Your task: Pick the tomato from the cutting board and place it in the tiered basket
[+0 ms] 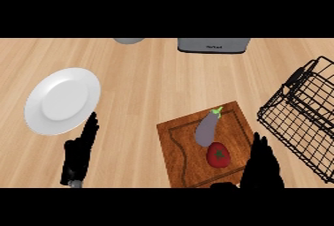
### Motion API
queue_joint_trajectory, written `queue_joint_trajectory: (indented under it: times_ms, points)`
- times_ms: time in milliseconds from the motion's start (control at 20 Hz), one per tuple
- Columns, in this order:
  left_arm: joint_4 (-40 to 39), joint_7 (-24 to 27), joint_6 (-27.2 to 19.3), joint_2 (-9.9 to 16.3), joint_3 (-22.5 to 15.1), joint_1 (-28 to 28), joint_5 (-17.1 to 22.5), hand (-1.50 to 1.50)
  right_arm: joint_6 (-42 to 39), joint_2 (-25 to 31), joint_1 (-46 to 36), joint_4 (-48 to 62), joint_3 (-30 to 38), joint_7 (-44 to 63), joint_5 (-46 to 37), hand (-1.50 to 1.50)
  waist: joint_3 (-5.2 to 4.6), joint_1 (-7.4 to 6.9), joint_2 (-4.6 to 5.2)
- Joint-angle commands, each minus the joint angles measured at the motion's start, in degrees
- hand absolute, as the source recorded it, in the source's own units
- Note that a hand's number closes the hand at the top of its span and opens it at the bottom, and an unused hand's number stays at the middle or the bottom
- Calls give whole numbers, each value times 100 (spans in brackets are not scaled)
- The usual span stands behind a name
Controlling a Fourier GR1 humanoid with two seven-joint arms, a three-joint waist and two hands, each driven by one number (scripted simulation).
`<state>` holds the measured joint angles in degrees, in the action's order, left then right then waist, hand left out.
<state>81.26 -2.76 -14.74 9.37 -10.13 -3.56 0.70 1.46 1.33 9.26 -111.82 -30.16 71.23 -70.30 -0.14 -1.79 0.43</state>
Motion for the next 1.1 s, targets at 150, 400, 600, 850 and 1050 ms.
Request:
queue_joint_trajectory:
  times_ms: [150, 400, 600, 850, 1050]
  points:
    - [-206, 17, -41, -12, 158, 173, 20, 0, -979, -128, -485, 453, 293, 1398, 547, -150, -2, 114, 5]
    - [-204, 148, -116, -148, 68, 34, -46, 0, -727, -129, -661, 824, 365, 1399, 866, -150, 4, 112, -15]
    - [-44, 74, -195, -133, 17, -10, -161, 0, -798, -129, -1107, 1248, 673, 1400, 1181, -150, 8, 85, -16]
    - [-129, 340, 74, 2, 169, -209, 33, 0, -907, -129, -974, 1240, 741, 1400, 1366, -150, 4, 131, -39]
    - [-12, 153, 80, 70, 282, -151, 92, 0, -708, -129, -1333, 1707, 978, 1400, 1645, -150, 9, 98, -33]
